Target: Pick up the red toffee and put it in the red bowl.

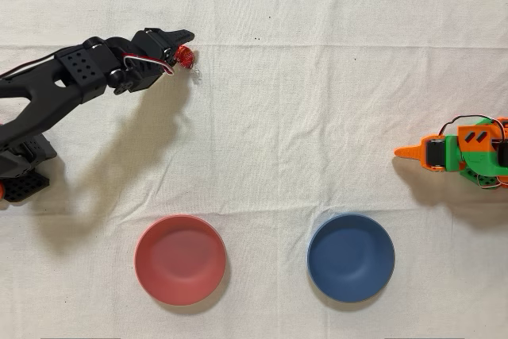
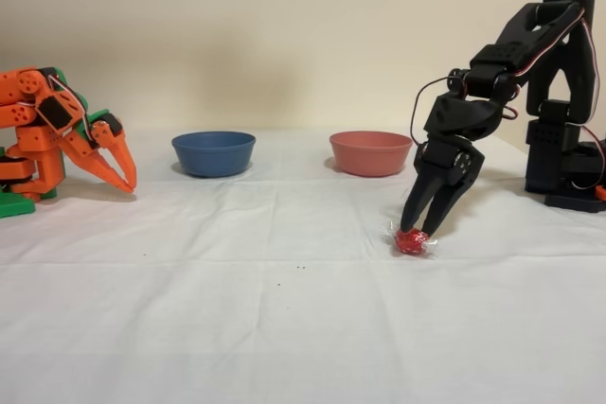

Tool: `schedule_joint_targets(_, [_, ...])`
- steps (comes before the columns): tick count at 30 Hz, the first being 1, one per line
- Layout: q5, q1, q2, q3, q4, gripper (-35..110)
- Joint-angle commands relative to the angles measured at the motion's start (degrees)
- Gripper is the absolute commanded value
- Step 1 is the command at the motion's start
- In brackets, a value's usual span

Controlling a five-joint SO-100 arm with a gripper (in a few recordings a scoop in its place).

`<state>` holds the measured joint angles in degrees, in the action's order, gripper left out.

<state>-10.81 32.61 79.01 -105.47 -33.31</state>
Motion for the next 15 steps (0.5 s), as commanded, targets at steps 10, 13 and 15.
schedule_joint_targets(10, [-1.7,0.8,-1.1,0.4,2.8,27])
schedule_joint_targets(13, [-1.9,0.7,-1.8,0.1,3.5,26])
schedule_joint_targets(15, [-2.2,0.7,-2.4,0.0,4.0,25])
